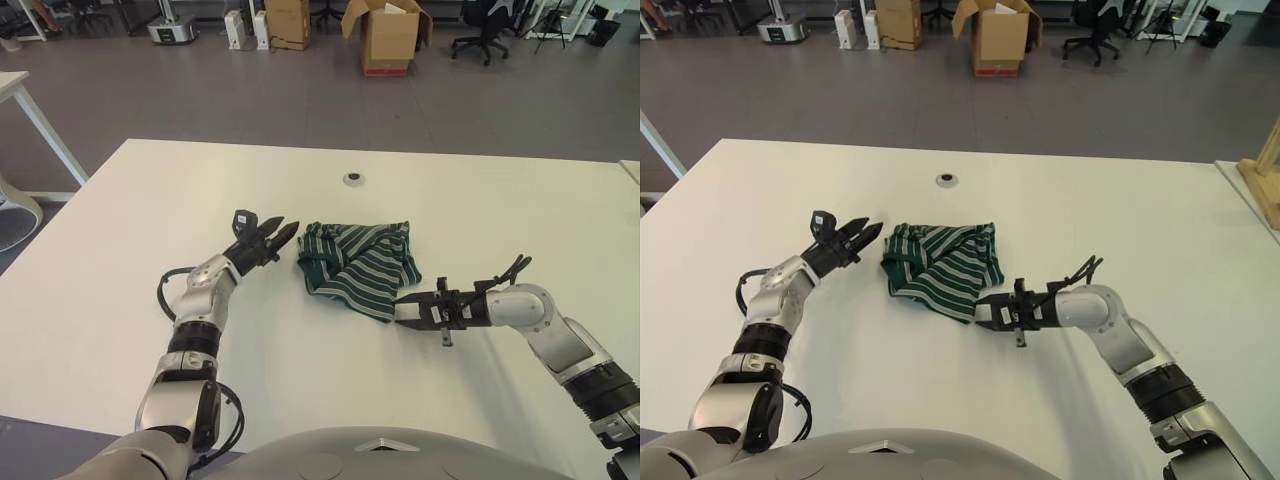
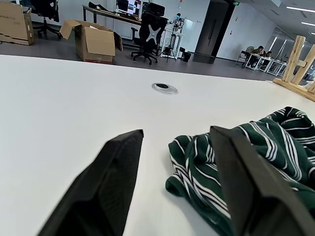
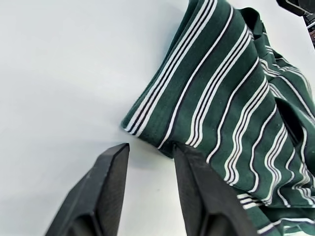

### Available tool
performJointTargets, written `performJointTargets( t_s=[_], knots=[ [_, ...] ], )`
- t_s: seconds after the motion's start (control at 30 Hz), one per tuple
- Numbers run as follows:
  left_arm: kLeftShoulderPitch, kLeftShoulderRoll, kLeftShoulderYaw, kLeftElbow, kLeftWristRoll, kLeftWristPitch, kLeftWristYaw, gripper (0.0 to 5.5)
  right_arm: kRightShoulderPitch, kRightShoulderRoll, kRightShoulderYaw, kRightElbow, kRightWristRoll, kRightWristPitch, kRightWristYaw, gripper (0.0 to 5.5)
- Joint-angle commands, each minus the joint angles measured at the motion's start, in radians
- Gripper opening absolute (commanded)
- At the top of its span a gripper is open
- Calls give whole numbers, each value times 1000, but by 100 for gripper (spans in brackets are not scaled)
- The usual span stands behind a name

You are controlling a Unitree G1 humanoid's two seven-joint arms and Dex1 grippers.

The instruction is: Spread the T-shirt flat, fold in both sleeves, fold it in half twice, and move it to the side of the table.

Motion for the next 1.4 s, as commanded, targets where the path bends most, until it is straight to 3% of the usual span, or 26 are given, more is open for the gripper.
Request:
performJointTargets(
  t_s=[0.03, 0.13, 0.43, 0.6, 0.77, 0.93, 1.1, 1.37, 1.4],
  knots=[
    [35, 5, -1, -31, 2, 22, 6, 249, -22, 19, 16, 12, -20, -8, 4, 164],
    [42, 1, 0, -41, 2, 27, 11, 249, -32, 43, 45, 38, -26, -15, 26, 164],
    [69, 3, 9, -57, 1, 26, 21, 253, -63, 64, 44, 98, 4, -35, 45, 3],
    [86, 0, 14, -66, -1, 22, 30, 253, -124, 71, -15, 50, 129, 47, 99, 3],
    [95, -11, 22, -67, -7, 13, 38, 253, -334, 133, -84, 112, 219, 177, 112, 3],
    [104, -26, 14, -66, -1, 9, 36, 253, -586, 314, -71, 439, 207, 208, 94, 3],
    [109, -43, -1, -62, 5, 10, 34, 253, -794, 473, -60, 856, 116, 98, 12, 3],
    [127, -57, -12, -54, 10, -2, 38, 253, -866, 583, -44, 1144, -5, 0, -49, 3],
    [129, -59, -14, -55, 10, -3, 39, 253, -871, 588, -50, 1155, -9, -9, -59, 35]
  ],
)
